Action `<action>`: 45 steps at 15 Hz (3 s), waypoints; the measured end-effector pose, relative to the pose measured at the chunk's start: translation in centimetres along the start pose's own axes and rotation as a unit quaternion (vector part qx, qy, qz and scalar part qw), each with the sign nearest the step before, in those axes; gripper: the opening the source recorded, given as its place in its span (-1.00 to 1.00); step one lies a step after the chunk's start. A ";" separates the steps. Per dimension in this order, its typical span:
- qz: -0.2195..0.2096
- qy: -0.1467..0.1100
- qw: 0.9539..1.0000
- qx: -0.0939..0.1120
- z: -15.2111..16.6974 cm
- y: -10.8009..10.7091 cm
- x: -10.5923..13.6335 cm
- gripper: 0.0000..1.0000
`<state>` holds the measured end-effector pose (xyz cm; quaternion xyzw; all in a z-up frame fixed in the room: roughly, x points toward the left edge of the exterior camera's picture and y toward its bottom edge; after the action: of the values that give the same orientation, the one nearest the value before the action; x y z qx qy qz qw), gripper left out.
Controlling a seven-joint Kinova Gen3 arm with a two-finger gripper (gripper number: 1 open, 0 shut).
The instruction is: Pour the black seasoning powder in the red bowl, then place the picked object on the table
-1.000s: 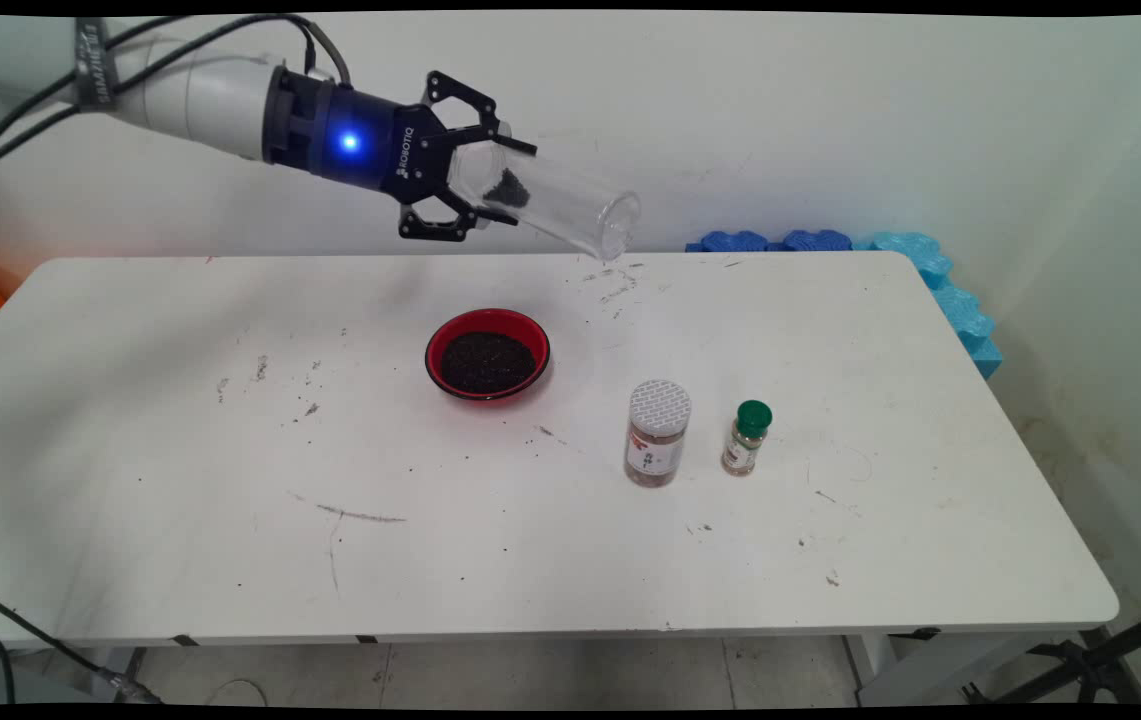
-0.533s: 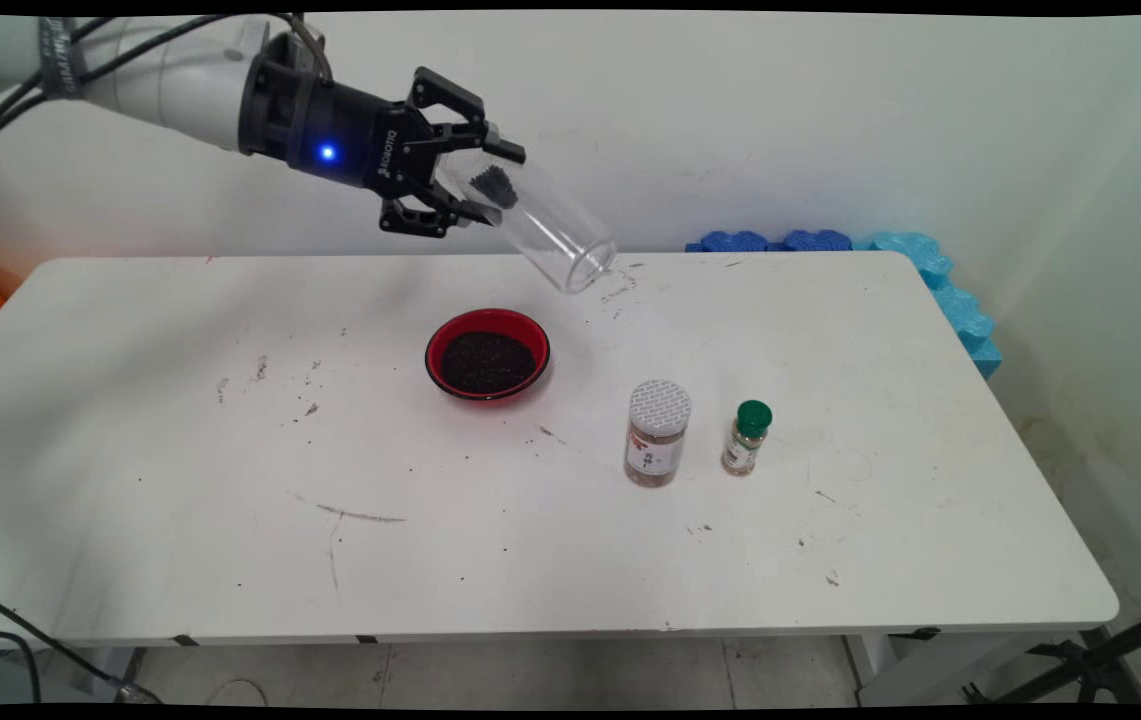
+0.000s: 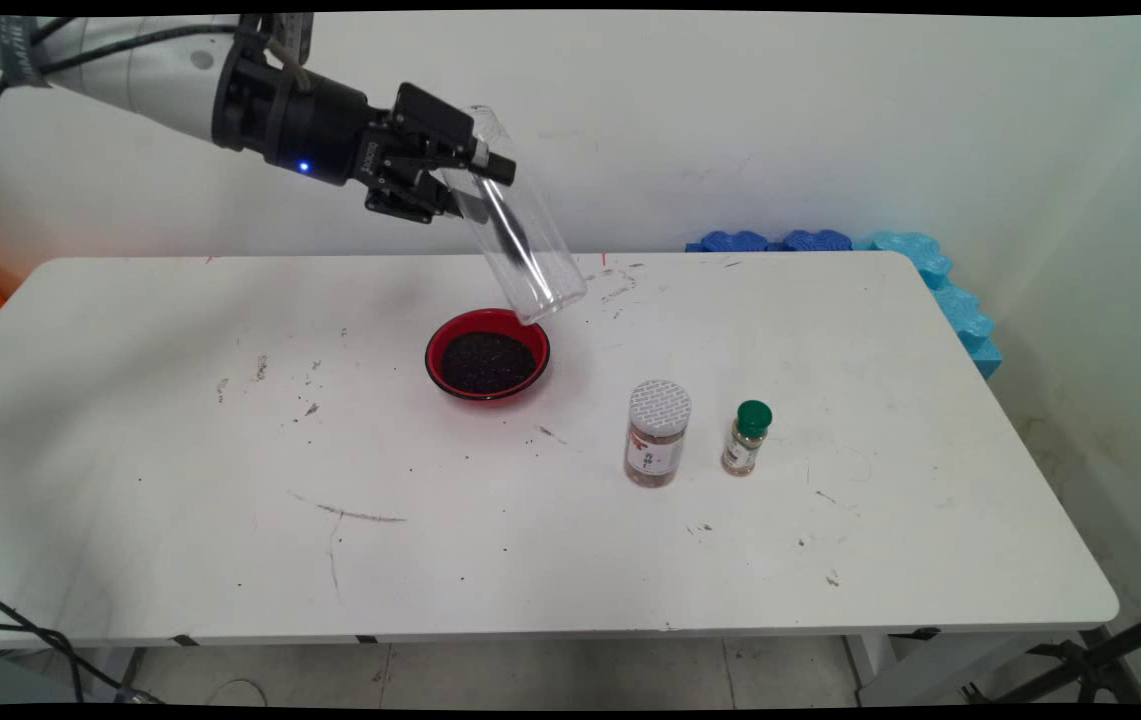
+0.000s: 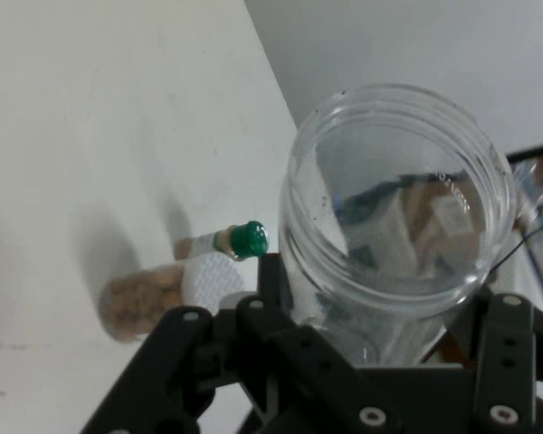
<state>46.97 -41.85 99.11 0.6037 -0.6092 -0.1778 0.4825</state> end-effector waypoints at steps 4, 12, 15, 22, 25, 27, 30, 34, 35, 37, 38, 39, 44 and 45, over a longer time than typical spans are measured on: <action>0.113 -0.010 0.993 0.008 -0.3 1.3 -0.8 -1.00; 0.257 -0.008 0.966 -0.003 -0.3 4.1 -2.9 -1.00; 0.303 -0.010 0.953 -0.008 -0.2 4.7 -4.1 -1.00; 0.401 -0.037 0.915 -0.004 0.6 4.0 -6.8 -1.00; 0.437 -0.049 0.898 0.005 1.3 2.7 -7.9 -1.00; 0.451 -0.055 0.891 0.009 1.7 1.9 -8.6 -1.00; 0.469 -0.066 0.881 0.011 2.3 0.4 -10.0 -1.00; 0.487 -0.075 0.870 0.014 3.2 -1.6 -11.9 -1.00; 0.490 -0.076 0.868 0.015 3.5 -2.1 -12.4 -1.00; 0.495 -0.079 0.865 0.017 4.1 -3.1 -13.2 -1.00; 0.497 -0.080 0.864 0.018 4.5 -3.6 -13.6 -1.00; 0.500 -0.081 0.862 0.018 4.8 -4.0 -13.9 -1.00; 0.513 -0.084 0.854 0.022 6.1 -6.0 -15.4 -1.00; 0.515 -0.084 0.853 0.023 6.4 -6.4 -15.6 -1.00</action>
<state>42.39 -31.34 85.18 0.1971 -0.8749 0.0607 0.4381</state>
